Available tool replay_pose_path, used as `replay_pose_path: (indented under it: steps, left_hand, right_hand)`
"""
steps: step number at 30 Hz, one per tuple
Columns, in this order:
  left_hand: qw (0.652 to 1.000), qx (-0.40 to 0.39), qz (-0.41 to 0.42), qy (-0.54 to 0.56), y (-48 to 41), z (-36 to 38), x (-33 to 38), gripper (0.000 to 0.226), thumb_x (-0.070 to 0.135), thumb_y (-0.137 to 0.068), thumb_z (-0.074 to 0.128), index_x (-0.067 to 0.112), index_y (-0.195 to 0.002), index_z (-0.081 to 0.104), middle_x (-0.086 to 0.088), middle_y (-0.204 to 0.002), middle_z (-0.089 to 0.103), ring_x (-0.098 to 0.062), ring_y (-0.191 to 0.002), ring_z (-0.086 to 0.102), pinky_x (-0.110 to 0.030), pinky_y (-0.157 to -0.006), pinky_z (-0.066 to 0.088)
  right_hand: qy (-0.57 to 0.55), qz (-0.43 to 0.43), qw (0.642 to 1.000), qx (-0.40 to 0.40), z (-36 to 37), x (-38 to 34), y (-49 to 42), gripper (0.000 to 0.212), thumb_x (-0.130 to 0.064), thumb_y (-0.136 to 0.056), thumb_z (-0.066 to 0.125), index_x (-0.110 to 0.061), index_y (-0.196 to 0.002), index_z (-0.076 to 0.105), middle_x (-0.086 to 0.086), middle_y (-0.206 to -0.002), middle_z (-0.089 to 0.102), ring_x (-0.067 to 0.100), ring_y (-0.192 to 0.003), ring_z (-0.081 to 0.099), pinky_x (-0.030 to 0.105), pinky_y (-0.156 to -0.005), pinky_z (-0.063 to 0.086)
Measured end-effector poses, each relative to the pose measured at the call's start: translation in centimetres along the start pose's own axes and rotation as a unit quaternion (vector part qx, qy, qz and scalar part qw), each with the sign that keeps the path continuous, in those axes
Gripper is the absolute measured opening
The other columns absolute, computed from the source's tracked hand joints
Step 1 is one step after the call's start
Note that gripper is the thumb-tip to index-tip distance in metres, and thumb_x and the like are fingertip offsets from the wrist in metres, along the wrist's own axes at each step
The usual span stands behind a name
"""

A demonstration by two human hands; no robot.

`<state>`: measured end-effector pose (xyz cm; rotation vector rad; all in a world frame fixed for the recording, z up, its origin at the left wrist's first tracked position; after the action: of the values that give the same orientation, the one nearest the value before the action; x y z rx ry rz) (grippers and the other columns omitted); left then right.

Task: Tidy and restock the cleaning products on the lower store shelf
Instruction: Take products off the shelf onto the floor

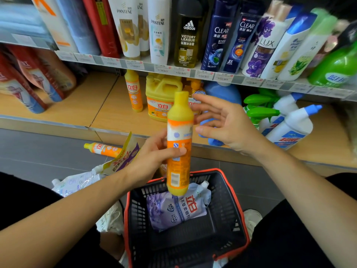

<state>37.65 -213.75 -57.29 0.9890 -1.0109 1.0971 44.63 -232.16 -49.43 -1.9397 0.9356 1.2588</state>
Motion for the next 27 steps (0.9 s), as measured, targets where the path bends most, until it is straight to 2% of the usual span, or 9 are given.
replay_pose_path:
  steps: [5, 8, 10, 13, 15, 19, 21, 25, 27]
  left_hand:
    - [0.996, 0.074, 0.037, 0.04, -0.6, -1.7, 2.2, 0.049, 0.013, -0.079, 0.076, 0.012, -0.127, 0.063, -0.012, -0.114, 0.07, -0.026, -0.102, 0.067, -0.048, -0.084, 0.056]
    - [0.991, 0.113, 0.049, 0.05, -0.6, -2.6, 3.2, 0.052, 0.014, -0.084, 0.075, 0.002, -0.132, 0.058, -0.016, -0.12, 0.066, -0.026, -0.105, 0.066, -0.046, -0.087, 0.057]
    - [0.988, 0.127, 0.054, 0.063, -0.6, -3.0, 3.5, 0.053, 0.017, -0.085, 0.071, 0.0, -0.133, 0.056, -0.015, -0.121, 0.066, -0.025, -0.107, 0.066, -0.042, -0.089, 0.058]
    - [0.987, 0.121, 0.066, 0.089, -0.7, -3.6, 3.6, 0.045, 0.02, -0.09, 0.068, 0.005, -0.131, 0.058, -0.013, -0.123, 0.067, -0.024, -0.11, 0.066, -0.042, -0.094, 0.057]
    - [0.987, 0.115, 0.069, 0.092, -0.8, -4.2, 3.6, 0.044, 0.025, -0.09, 0.068, 0.007, -0.13, 0.059, -0.012, -0.124, 0.068, -0.025, -0.113, 0.066, -0.043, -0.097, 0.057]
    - [0.991, 0.127, 0.043, -0.009, -1.2, -5.7, 3.3, 0.04, 0.046, -0.089, 0.069, 0.019, -0.118, 0.067, -0.003, -0.117, 0.074, -0.018, -0.108, 0.07, -0.03, -0.085, 0.058]
    - [0.987, 0.155, 0.005, -0.047, -1.4, -6.6, 2.9, 0.042, 0.055, -0.087, 0.069, 0.022, -0.113, 0.07, 0.0, -0.111, 0.076, -0.015, -0.1, 0.072, -0.028, -0.078, 0.057]
    - [0.977, 0.173, -0.086, -0.086, -1.5, -6.9, 1.7, 0.058, 0.068, -0.081, 0.065, 0.017, -0.107, 0.075, 0.003, -0.105, 0.078, -0.012, -0.086, 0.073, -0.03, -0.073, 0.053]
    - [0.973, 0.167, -0.092, -0.126, -1.3, -6.3, 1.2, 0.054, 0.065, -0.085, 0.064, 0.016, -0.103, 0.077, 0.0, -0.098, 0.079, -0.011, -0.08, 0.072, -0.025, -0.065, 0.053]
  right_hand:
    - [0.058, 0.122, 0.984, -0.113, 1.9, 3.4, 0.5, 0.07, -0.003, -0.078, 0.081, -0.014, -0.14, 0.048, 0.011, -0.126, 0.064, 0.018, -0.098, 0.07, 0.027, -0.088, 0.057]
    - [0.064, 0.162, 0.966, -0.188, 4.0, 5.2, 1.4, 0.064, -0.014, -0.075, 0.085, -0.023, -0.13, 0.053, 0.001, -0.122, 0.066, 0.019, -0.104, 0.068, 0.03, -0.092, 0.056]
    - [0.04, 0.151, 0.969, -0.191, 5.5, 5.8, 1.7, 0.059, -0.019, -0.072, 0.089, -0.024, -0.121, 0.058, -0.006, -0.116, 0.07, 0.013, -0.106, 0.068, 0.031, -0.095, 0.055]
    - [0.005, 0.13, 0.984, -0.12, 6.9, 6.2, 1.7, 0.065, -0.033, -0.064, 0.091, -0.016, -0.117, 0.058, 0.002, -0.113, 0.073, 0.018, -0.107, 0.069, 0.046, -0.098, 0.053]
    - [-0.018, 0.12, 0.991, -0.063, 6.8, 6.3, 1.4, 0.059, -0.031, -0.064, 0.092, -0.018, -0.112, 0.062, 0.001, -0.108, 0.074, 0.016, -0.103, 0.07, 0.049, -0.096, 0.054]
    - [-0.054, 0.095, 0.994, 0.025, 5.5, 6.2, 1.1, 0.053, -0.018, -0.064, 0.093, -0.025, -0.11, 0.066, -0.006, -0.105, 0.075, 0.009, -0.097, 0.071, 0.027, -0.083, 0.057]
    - [-0.076, 0.075, 0.992, 0.067, 4.8, 5.7, 0.9, 0.051, -0.014, -0.065, 0.092, -0.023, -0.107, 0.064, -0.002, -0.101, 0.076, 0.009, -0.092, 0.072, 0.02, -0.077, 0.054]
    - [-0.123, 0.014, 0.983, 0.133, 3.8, 4.0, 0.3, 0.048, -0.018, -0.064, 0.088, -0.024, -0.102, 0.059, 0.003, -0.097, 0.074, 0.015, -0.089, 0.07, 0.028, -0.077, 0.057]
    - [-0.134, -0.019, 0.981, 0.14, 3.4, 3.0, 0.1, 0.048, -0.022, -0.065, 0.087, -0.027, -0.103, 0.06, 0.006, -0.098, 0.073, 0.017, -0.089, 0.069, 0.034, -0.079, 0.058]
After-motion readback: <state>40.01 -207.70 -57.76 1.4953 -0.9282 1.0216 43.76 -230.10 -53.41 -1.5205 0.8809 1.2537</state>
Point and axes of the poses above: each hand's wrist, its own y-axis away from the middle knuckle, its own z-axis out of the palm, x = y × z, the point moved 3 cm from there along -y, towards the middle knuckle
